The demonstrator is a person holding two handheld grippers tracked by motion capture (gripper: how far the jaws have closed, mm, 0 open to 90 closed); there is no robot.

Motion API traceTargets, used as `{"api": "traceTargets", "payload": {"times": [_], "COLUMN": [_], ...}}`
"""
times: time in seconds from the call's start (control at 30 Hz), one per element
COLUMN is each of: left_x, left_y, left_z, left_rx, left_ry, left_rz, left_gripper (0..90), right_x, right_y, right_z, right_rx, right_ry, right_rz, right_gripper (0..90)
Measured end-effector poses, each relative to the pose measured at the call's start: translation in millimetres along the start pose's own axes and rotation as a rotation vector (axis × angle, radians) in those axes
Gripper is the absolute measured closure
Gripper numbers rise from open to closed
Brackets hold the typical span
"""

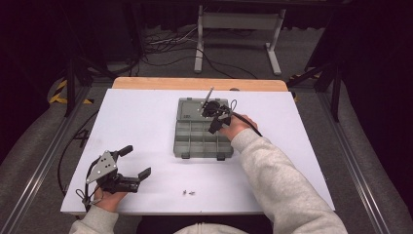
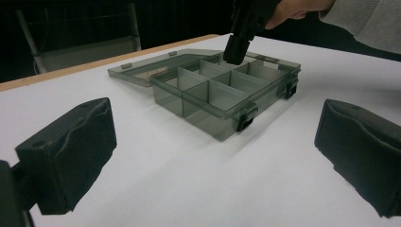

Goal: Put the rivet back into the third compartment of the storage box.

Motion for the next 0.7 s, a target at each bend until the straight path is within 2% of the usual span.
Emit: {"api": "traceTargets", "payload": {"times": [0.47, 0.53, 0.57, 0.6, 0.63, 0.7], "left_x": [0.9, 0.3, 0.3, 0.3, 0.4, 0.8], "left_y": [-0.1, -0.4, -0.4, -0.3, -0.4, 0.0], "left_z": [0.1, 0.1, 0.1, 0.2, 0.1, 0.1], "left_rx": [0.002, -0.001, -0.001, 0.001, -0.001, 0.002], "left_ry": [-0.007, -0.001, -0.001, -0.002, -0.001, -0.006], "left_rz": [-0.001, -0.001, -0.001, 0.000, -0.002, -0.001], "left_gripper": [0.3, 0.3, 0.3, 0.3, 0.3, 0.3], "right_x": [-2.1, -1.7, 0.0, 0.0, 3.0, 3.1], "right_y": [11.0, 10.4, 8.5, 8.5, 0.9, -5.0], "right_z": [-2.6, -2.0, 0.0, 0.0, 2.8, 4.8], "right_rx": [-0.024, -0.021, -0.002, -0.002, 0.023, 0.047], "right_ry": [-0.001, 0.001, 0.007, 0.007, 0.027, 0.028], "right_rz": [0.008, 0.003, -0.015, -0.015, -0.036, -0.047], "right_gripper": [81.5, 76.1, 69.3, 69.3, 59.9, 57.2]}}
Point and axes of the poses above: each handheld gripper's, and its own axes: y roughly forward along the jaws, z roughly out of its top, x roughly to its right, the point moved 10 cm from there along y, roughly forward along the jaws, and after that the axes turned 13 degrees about -y, right-handed, at the moved point
